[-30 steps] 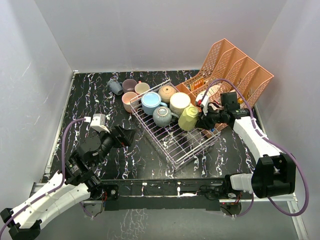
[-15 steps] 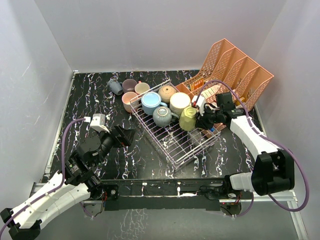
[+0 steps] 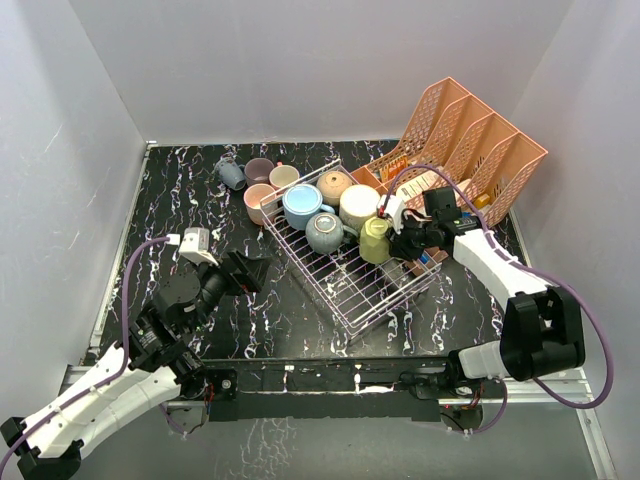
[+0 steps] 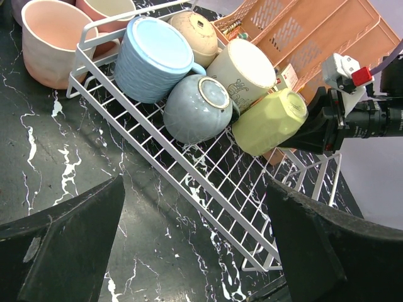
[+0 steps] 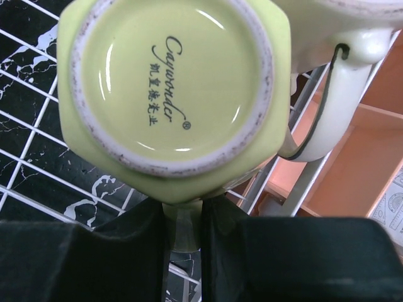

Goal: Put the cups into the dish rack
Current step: Turn the cup upside down in the dish rack.

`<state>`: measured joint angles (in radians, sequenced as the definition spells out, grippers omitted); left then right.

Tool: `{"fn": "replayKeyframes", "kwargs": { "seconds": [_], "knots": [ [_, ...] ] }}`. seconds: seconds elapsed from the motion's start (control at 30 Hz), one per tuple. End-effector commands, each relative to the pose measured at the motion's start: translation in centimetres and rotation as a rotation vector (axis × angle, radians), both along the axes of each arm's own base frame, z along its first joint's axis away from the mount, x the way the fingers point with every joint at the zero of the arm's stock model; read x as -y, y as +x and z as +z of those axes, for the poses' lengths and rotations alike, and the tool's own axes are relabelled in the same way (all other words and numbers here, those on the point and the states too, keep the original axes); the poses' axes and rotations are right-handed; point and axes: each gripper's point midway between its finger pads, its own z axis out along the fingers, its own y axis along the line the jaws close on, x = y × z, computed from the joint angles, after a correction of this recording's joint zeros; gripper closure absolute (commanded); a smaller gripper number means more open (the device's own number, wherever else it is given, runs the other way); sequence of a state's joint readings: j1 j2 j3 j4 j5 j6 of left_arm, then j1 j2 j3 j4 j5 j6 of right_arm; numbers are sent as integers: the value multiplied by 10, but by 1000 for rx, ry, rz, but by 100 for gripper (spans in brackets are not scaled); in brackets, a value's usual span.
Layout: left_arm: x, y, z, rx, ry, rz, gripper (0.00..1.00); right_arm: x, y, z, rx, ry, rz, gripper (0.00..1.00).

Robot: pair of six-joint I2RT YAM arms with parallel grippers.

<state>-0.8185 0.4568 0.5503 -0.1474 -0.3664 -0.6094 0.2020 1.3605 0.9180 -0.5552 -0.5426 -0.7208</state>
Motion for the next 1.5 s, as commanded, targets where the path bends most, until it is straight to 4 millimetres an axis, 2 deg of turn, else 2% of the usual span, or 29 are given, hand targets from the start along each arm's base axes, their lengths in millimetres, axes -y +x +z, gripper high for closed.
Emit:
{"fn": "replayKeyframes", "kwargs": {
  "seconds": [0.0, 0.37, 0.47, 0.63, 1.0, 1.13, 1.33, 1.47],
  "knots": [
    [-6, -1, 16, 31, -20, 15, 8, -8, 27, 21, 144, 27, 13, 85],
    [-5, -1, 15, 27, -17, 14, 8, -6, 31, 11, 147, -2, -3, 72],
    [-5, -1, 15, 28, -17, 13, 8, -5, 31, 11, 148, -4, -5, 65],
    [-6, -2, 17, 31, -21, 15, 8, -4, 31, 17, 162, -7, -9, 61],
    [-7, -2, 22, 38, -22, 14, 8, -2, 20, 60, 227, -4, 12, 50],
    [-5, -2, 23, 39, -23, 10, 8, -3, 12, 74, 238, 4, 40, 49],
    [-5, -1, 25, 43, -22, 10, 8, -18, -12, 97, 250, 66, 169, 49],
    [-4, -1, 26, 44, -21, 8, 8, -28, -31, 100, 237, 112, 272, 53]
  ]
}}
